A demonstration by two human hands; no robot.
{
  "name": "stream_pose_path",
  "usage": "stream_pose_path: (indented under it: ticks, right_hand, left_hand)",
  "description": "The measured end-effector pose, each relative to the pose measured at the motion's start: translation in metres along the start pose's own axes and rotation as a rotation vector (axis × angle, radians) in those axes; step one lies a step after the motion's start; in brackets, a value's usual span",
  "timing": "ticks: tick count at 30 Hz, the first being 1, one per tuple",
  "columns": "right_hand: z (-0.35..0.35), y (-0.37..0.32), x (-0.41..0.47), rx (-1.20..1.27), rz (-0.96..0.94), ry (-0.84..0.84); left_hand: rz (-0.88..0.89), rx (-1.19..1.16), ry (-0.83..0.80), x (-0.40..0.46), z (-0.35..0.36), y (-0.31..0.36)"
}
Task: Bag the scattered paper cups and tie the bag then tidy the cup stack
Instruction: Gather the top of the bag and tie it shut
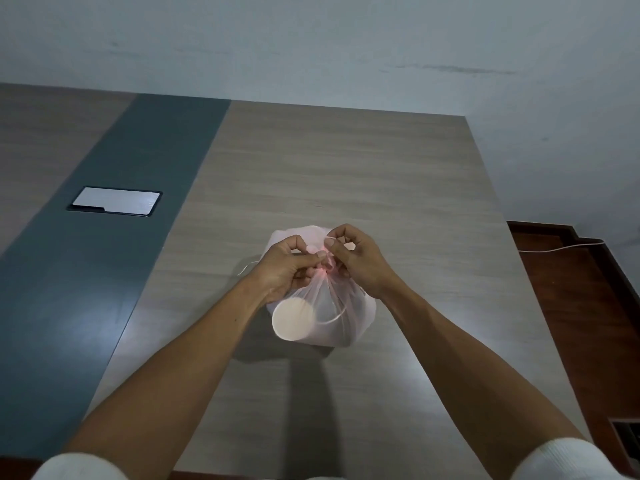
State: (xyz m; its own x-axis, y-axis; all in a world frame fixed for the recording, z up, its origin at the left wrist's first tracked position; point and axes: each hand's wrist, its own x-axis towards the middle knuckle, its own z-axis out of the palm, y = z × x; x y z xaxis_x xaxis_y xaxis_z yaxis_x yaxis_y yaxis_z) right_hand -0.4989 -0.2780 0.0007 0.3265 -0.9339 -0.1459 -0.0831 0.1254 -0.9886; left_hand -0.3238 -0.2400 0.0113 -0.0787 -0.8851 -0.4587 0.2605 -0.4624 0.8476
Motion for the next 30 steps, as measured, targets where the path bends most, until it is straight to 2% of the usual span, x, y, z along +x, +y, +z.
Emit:
stream_pose_path:
  ticks: [3, 6, 7, 9, 14, 16, 18, 22, 26, 30]
  right_hand:
    - [0.007, 0.002, 0.003, -0.034, 0.016, 0.083]
    - [0.003, 0.002, 0.011, -0.072, 0.070, 0.207]
    - [-0.002, 0.002, 0.013, -0.061, 0.096, 0.248]
    - [-0.011, 0.003, 0.015, -0.031, 0.123, 0.297]
    - [-0.003, 0.002, 0.012, -0.047, 0.072, 0.266]
    - [0.001, 0.001, 0.009, -0.058, 0.043, 0.235]
    - [0.001, 0.001, 0.007, -0.016, 0.030, 0.185]
    - [0.000, -0.002, 0.004, 0.019, 0.007, 0.104]
    - [-0.003, -0.003, 0.002, 0.055, 0.020, 0.119]
    - [-0.004, -0.002, 0.005, 0.046, 0.015, 0.125]
  left_hand:
    - [0.255, 0.414, 0.060, 0.002, 0.005, 0.002]
    - [0.654, 1.031, 0.251, 0.008, -0.007, 0.002]
    - [0.736, 1.113, 0.299, 0.009, -0.012, 0.002]
    - [0.756, 1.041, 0.334, 0.005, -0.018, 0.001]
    - [0.324, 0.684, 0.290, -0.002, -0.002, -0.004]
    - [0.238, 0.569, 0.284, 0.004, 0.002, -0.008]
    - [0.201, 0.515, 0.255, 0.008, 0.006, -0.008]
    - [0.170, 0.561, 0.166, 0.011, 0.012, 0.000]
    - [0.172, 0.489, 0.269, 0.010, 0.012, 0.005]
    - [0.186, 0.325, 0.251, 0.004, 0.021, 0.008]
